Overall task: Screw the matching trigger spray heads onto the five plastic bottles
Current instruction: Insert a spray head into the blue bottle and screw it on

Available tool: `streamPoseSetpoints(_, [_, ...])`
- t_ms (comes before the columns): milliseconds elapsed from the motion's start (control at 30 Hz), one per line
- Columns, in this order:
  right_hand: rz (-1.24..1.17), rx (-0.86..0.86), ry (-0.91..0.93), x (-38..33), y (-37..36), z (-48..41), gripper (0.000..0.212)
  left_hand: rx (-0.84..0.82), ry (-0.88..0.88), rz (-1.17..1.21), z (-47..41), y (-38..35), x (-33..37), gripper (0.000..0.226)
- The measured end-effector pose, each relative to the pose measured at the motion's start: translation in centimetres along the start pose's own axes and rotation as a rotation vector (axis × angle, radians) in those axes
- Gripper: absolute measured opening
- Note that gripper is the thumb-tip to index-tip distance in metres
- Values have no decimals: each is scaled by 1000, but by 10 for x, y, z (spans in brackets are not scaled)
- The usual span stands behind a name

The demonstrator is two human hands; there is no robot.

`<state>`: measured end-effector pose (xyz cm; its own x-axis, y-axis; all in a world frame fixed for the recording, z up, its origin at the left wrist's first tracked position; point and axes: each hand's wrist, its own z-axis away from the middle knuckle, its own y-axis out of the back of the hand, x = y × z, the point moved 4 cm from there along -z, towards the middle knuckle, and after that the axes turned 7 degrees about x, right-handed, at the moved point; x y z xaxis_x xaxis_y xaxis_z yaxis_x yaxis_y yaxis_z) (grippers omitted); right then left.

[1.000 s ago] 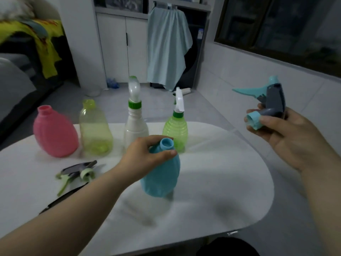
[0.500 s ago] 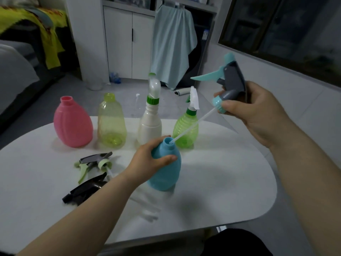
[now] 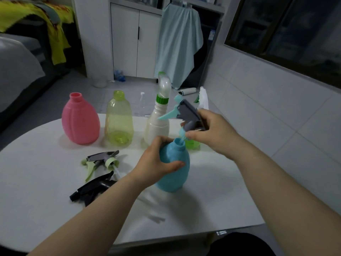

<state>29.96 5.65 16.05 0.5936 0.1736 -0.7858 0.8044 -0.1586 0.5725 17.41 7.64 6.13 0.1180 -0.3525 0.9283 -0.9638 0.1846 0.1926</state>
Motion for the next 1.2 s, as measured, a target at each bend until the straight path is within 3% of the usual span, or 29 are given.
streamPoseSetpoints(467, [236, -226, 6, 1, -18, -8, 22, -1, 7, 1, -3, 1, -8, 43])
streamPoseSetpoints(767, [380, -1, 25, 0, -27, -3, 28, 9, 7, -2, -1, 1, -8, 44])
streamPoseSetpoints(933, [202, -103, -81, 2, -20, 1, 84, -1, 16, 9, -1, 1, -8, 45])
streamPoseSetpoints(1033, [242, -76, 75, -15, -2, -3, 62, -11, 18, 8, 0, 1, -8, 44])
streamPoseSetpoints(1200, [618, -313, 314, -32, -6, -8, 55, -4, 23, 9, -1, 2, -9, 46])
